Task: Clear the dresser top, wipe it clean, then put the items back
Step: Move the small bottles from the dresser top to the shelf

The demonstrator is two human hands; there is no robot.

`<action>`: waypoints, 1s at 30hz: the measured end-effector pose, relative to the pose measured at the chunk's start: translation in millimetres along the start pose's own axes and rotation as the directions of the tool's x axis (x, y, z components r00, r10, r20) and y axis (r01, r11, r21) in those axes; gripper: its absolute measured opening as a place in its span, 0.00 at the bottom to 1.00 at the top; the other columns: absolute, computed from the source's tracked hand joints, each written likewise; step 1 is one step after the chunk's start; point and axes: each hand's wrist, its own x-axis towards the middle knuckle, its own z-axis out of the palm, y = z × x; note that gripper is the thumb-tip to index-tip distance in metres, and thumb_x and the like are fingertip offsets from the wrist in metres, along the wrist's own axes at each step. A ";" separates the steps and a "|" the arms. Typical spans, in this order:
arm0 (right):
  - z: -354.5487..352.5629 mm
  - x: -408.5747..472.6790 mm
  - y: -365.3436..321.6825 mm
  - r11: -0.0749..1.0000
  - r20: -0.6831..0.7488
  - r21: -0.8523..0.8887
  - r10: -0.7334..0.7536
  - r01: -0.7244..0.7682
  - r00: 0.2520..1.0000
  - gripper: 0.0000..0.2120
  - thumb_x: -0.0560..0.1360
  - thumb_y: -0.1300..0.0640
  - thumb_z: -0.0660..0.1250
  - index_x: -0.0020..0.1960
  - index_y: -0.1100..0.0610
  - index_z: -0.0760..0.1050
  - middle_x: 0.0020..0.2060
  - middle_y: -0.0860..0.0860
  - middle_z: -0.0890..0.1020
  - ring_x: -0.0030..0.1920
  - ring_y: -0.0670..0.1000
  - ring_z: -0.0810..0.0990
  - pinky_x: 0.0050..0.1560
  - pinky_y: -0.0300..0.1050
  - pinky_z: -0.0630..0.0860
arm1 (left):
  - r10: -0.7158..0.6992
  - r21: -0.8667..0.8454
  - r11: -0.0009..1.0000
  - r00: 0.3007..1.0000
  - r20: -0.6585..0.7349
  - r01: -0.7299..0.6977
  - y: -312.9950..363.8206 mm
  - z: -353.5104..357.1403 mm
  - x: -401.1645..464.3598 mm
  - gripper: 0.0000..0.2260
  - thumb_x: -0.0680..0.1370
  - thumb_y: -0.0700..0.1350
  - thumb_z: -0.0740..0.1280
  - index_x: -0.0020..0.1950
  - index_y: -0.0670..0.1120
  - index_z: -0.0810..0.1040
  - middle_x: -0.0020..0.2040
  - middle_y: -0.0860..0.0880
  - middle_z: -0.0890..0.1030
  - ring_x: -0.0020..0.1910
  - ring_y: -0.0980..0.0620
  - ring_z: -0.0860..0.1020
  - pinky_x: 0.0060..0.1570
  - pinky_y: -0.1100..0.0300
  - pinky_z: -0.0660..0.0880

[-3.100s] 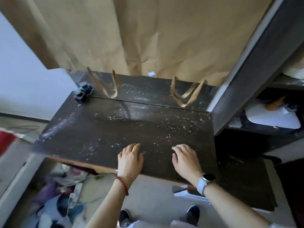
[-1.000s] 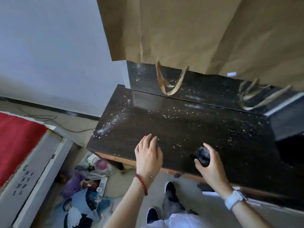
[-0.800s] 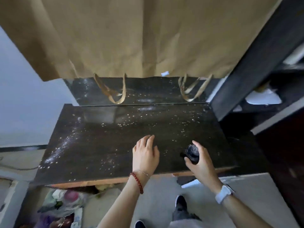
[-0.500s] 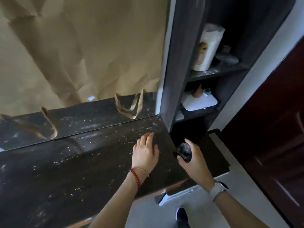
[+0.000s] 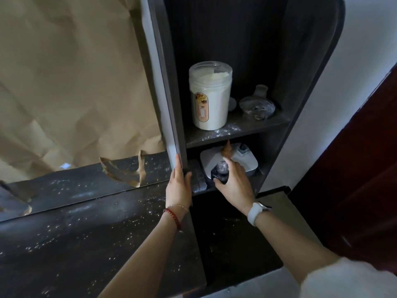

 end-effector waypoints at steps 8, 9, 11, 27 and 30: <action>35.2 29.3 4.0 0.989 -0.087 -0.120 0.075 -0.085 0.993 0.31 0.67 0.56 0.73 0.65 0.64 0.65 0.58 0.63 0.74 0.60 0.63 0.69 0.60 0.54 0.69 | 0.082 -0.006 0.997 0.997 -0.003 -0.082 -14.9 -3.0 4.3 0.30 0.77 0.42 0.62 0.71 0.54 0.47 0.50 0.41 0.76 0.43 0.42 0.77 0.42 0.52 0.75; 37.8 31.4 4.4 0.989 -0.101 -0.112 0.084 -0.095 0.991 0.32 0.68 0.56 0.73 0.67 0.64 0.64 0.60 0.64 0.73 0.60 0.63 0.69 0.61 0.54 0.68 | 0.083 -0.002 0.997 0.997 -0.002 -0.083 -17.7 -3.0 5.3 0.30 0.77 0.42 0.62 0.71 0.54 0.46 0.51 0.42 0.76 0.44 0.43 0.78 0.42 0.51 0.76; 40.3 35.2 3.6 0.991 -0.115 -0.080 0.097 -0.107 0.989 0.37 0.67 0.56 0.73 0.70 0.64 0.60 0.66 0.63 0.69 0.63 0.63 0.67 0.63 0.53 0.65 | 0.074 -0.002 0.997 0.997 0.007 -0.074 -21.0 -3.1 5.9 0.31 0.77 0.43 0.62 0.71 0.55 0.44 0.52 0.43 0.76 0.46 0.44 0.78 0.43 0.50 0.77; 44.6 27.6 5.0 0.981 -0.138 -0.021 0.189 -0.193 0.972 0.29 0.70 0.58 0.71 0.66 0.66 0.65 0.62 0.63 0.71 0.64 0.62 0.67 0.63 0.51 0.66 | 0.080 -0.008 0.997 0.994 0.070 -0.079 -26.7 -5.1 6.5 0.30 0.78 0.46 0.60 0.68 0.60 0.41 0.57 0.45 0.73 0.46 0.45 0.78 0.39 0.50 0.77; 44.2 2.9 6.3 0.989 -0.188 -0.021 0.137 -0.143 0.973 0.28 0.72 0.58 0.69 0.68 0.65 0.64 0.64 0.62 0.70 0.66 0.60 0.66 0.65 0.51 0.66 | 0.052 0.018 0.998 0.989 0.137 -0.055 -29.7 -4.7 2.5 0.30 0.79 0.47 0.58 0.72 0.57 0.42 0.63 0.45 0.70 0.50 0.44 0.77 0.42 0.49 0.77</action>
